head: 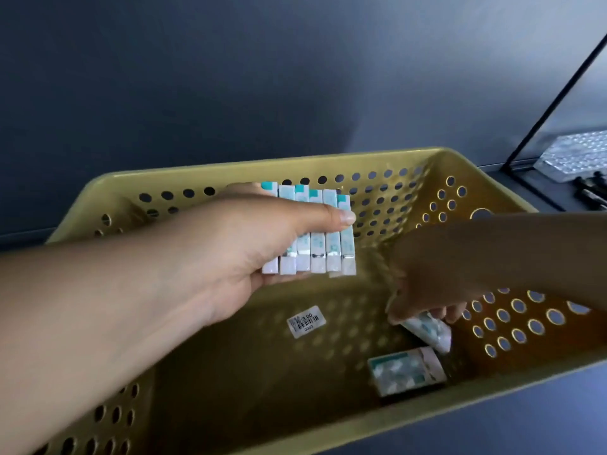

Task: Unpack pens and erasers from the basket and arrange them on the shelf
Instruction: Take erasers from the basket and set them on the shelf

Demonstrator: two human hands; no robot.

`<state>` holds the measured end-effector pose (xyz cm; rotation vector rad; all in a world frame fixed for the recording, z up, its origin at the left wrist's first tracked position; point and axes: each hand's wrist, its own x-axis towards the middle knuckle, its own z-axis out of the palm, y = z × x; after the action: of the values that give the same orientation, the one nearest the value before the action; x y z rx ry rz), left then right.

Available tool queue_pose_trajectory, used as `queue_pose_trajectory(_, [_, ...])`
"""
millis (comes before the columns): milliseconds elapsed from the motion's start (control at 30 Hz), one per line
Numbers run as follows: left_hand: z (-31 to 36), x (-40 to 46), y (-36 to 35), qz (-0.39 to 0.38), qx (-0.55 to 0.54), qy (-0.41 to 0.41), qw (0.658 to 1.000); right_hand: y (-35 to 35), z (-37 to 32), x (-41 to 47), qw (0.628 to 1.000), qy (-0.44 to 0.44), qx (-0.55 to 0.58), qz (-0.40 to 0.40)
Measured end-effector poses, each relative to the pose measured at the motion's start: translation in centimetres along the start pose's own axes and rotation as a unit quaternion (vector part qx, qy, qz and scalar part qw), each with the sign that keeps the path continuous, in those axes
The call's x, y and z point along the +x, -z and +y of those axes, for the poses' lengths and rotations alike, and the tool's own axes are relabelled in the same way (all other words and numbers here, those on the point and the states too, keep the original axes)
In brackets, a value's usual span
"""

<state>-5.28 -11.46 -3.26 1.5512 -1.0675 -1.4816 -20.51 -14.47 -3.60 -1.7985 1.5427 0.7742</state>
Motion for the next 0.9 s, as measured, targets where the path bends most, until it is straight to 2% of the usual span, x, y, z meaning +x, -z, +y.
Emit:
queue_pose_trajectory(67, [0.0,0.0,-0.1,0.0,-0.001,-0.001,1.0,0.6,-0.3,-0.4,0.992,-0.008,0.128,0.001])
queue_pose_trajectory(200, [0.4,0.0,-0.4,-0.009,-0.015,-0.004,1.0,1.8,0.0,-1.0,0.964,0.05,0.255,0.052])
queue_pose_trajectory(400, [1.1,-0.2,-0.5,-0.012,-0.078,-0.016,0.997,2.5,1.0,-2.0,0.838,0.192,0.506,0.07])
queue_pose_trajectory(467, [1.2,-0.2,-0.3,-0.035,-0.085,-0.008,0.996,2.6,1.0,-1.9,0.811,0.217,0.539,0.068])
queue_pose_trajectory(633, [1.4,-0.4,-0.1,-0.081,-0.105,0.001,0.991,2.6,1.0,-2.3,0.784,0.264,0.556,0.076])
queue_pose_trajectory(900, [1.4,-0.3,0.1,-0.107,-0.07,0.012,0.992,2.6,0.9,-2.5,0.782,0.276,0.558,0.037])
